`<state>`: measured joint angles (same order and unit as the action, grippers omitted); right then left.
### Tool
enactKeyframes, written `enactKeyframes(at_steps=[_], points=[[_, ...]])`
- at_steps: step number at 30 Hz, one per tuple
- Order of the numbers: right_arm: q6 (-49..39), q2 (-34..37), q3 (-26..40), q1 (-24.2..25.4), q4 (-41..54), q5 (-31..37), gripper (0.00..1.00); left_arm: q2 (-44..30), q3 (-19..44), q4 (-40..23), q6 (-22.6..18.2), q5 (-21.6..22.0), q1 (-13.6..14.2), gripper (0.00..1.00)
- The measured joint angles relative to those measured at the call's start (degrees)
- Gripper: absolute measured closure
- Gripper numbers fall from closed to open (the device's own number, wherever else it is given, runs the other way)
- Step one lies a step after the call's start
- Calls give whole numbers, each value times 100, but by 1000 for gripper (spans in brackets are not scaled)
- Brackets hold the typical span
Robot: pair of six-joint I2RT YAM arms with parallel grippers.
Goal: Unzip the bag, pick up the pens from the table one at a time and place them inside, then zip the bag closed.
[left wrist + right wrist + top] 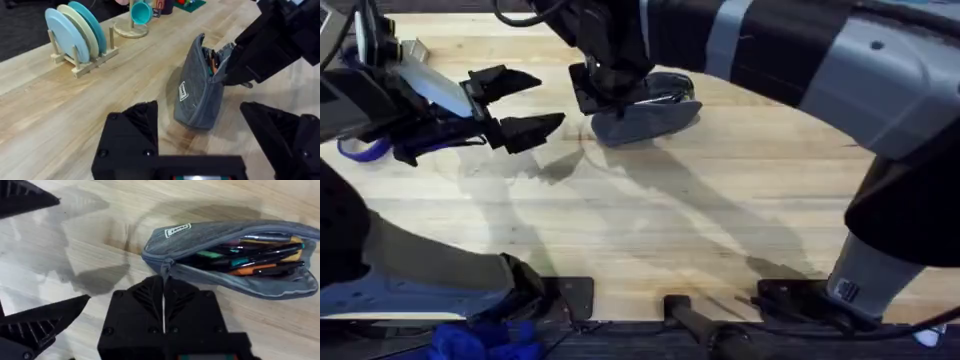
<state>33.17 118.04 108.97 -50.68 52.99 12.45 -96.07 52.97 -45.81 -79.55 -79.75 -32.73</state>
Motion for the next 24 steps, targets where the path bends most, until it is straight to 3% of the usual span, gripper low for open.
enactKeyframes(at_steps=[12, 24], points=[[0, 0, 2, 0, -2, 0, 971, -335, 0, 626, 4, -14, 76, 7], [0, 0, 4, 0, -16, 0, 971, -852, 0, 1485, 19, -4, 826, 159]])
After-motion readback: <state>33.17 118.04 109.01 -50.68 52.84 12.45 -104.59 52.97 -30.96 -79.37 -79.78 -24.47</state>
